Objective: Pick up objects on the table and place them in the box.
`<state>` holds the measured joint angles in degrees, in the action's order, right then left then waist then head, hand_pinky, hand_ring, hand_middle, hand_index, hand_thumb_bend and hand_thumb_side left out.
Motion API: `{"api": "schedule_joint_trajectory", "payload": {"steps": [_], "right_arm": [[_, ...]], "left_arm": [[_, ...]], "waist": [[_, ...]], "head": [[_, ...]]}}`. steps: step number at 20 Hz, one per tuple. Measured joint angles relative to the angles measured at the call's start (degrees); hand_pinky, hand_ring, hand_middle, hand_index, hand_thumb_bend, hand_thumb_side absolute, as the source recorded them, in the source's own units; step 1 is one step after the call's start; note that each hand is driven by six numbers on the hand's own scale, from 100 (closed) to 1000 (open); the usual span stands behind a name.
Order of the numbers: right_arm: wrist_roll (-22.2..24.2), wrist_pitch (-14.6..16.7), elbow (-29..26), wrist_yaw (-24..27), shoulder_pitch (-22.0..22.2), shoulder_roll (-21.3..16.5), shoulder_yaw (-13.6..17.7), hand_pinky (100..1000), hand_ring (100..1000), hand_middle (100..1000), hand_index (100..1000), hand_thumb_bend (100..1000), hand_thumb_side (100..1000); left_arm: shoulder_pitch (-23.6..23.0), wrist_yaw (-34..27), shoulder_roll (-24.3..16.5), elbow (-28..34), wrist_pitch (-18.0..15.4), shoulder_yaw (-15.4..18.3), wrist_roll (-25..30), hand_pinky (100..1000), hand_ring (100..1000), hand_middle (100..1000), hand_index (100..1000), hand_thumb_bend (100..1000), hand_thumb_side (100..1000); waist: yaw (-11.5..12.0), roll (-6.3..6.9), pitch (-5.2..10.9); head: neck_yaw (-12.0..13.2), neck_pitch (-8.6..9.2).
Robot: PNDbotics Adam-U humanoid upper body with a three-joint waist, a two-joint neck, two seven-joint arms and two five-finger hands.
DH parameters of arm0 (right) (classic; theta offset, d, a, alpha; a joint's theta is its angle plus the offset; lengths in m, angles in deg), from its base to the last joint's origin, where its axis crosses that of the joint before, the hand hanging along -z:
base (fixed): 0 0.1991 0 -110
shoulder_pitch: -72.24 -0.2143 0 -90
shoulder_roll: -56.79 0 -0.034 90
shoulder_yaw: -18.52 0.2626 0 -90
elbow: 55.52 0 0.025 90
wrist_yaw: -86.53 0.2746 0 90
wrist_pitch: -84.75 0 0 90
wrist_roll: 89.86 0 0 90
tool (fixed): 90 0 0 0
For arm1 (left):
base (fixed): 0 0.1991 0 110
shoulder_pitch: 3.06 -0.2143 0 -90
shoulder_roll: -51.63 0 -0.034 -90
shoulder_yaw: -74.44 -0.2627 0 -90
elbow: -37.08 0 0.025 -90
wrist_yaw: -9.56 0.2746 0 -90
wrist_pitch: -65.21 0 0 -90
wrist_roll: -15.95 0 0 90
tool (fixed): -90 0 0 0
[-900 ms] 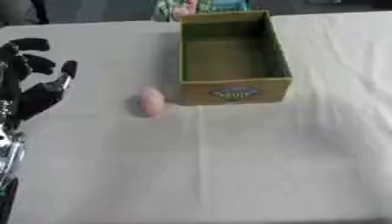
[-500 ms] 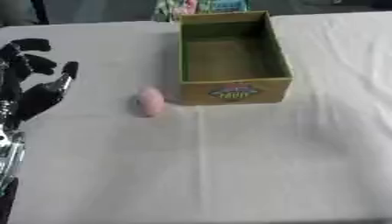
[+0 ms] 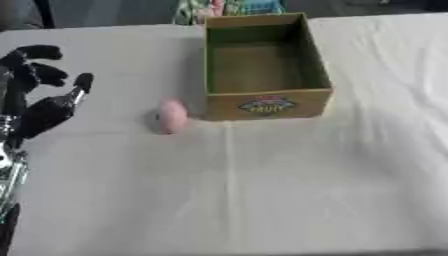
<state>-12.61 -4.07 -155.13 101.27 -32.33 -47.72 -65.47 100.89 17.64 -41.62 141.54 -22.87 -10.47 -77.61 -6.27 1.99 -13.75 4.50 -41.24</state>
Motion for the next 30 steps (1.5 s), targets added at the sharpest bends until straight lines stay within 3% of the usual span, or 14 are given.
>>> {"api": "schedule_joint_trajectory", "payload": {"steps": [13, 21, 30], "right_arm": [[0.5, -0.1, 0.0, 0.0, 0.0, 0.0, 0.0, 641, 714, 705, 818, 100, 274], [0.6, -0.2, 0.0, 0.0, -0.1, 0.0, -0.2, 641, 714, 705, 818, 100, 268], [0.7, -0.2, 0.0, 0.1, -0.1, 0.4, -0.4, 641, 713, 705, 818, 100, 272]], "left_arm": [[3.9, 7.4, -6.2, -4.0, 3.0, -8.8, 12.9, 598, 588, 673, 755, 561, 183], [7.8, 8.8, -6.5, -8.1, 3.4, -13.2, 14.9, 596, 587, 673, 757, 586, 191], [10.8, 9.8, -5.0, -12.0, 3.4, -15.3, 14.3, 604, 592, 676, 760, 604, 185]], "waist": [[-0.9, 0.07, 0.2], [-1.5, 0.1, 0.31], [-1.6, 0.18, 0.34]], "head": [[0.4, 0.01], [0.7, 0.01], [0.7, 0.0]]}}
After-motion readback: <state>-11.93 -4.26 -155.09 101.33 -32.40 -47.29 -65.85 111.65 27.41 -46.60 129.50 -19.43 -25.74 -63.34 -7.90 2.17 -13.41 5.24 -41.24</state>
